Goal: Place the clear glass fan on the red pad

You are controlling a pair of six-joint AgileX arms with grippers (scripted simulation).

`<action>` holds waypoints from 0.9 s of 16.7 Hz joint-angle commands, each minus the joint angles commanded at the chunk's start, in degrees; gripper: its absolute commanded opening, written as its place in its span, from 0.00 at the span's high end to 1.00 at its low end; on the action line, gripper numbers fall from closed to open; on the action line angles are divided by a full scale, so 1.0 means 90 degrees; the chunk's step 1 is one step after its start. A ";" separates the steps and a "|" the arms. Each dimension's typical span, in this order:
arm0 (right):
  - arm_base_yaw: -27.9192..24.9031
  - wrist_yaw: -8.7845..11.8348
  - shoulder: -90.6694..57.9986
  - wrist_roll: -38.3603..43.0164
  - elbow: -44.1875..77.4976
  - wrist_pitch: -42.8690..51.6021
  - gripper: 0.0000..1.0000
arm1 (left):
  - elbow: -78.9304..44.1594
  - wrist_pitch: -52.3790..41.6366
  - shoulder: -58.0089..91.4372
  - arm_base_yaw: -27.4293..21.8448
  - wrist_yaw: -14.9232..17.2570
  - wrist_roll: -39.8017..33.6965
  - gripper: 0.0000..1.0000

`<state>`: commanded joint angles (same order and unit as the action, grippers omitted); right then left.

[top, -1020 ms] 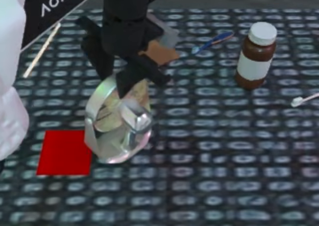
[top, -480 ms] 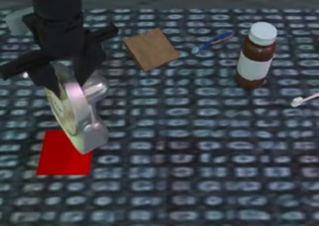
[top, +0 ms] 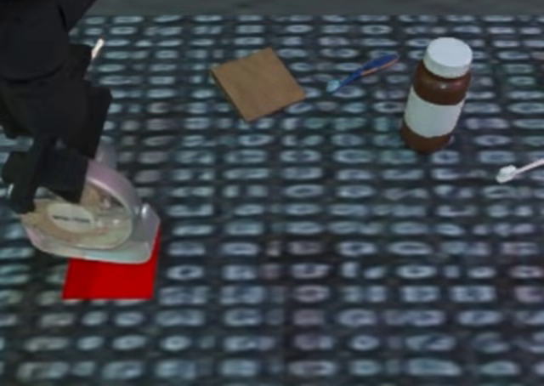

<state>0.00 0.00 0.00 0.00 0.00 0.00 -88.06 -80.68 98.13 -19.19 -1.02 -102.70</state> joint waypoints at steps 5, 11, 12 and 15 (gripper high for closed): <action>0.0000 0.0000 0.0000 0.0000 0.0000 0.0000 0.00 | 0.0409 0.0251 -0.0214 0.0146 0.0111 -0.0693 1.00; 0.0000 0.0000 0.0000 0.0000 0.0000 0.0000 0.00 | 0.0485 0.0339 -0.0182 0.0114 0.0101 -0.0658 1.00; 0.0000 0.0000 0.0000 0.0000 0.0000 0.0000 0.00 | 0.0594 0.0468 -0.0177 0.0126 0.0102 -0.0650 1.00; 0.0000 0.0000 0.0000 0.0000 0.0000 0.0000 0.00 | 0.0998 0.0934 -0.0140 0.0184 0.0108 -0.0645 1.00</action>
<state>0.00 0.00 0.00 0.00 0.00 0.00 -79.07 -72.28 96.87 -17.53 -0.05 -108.50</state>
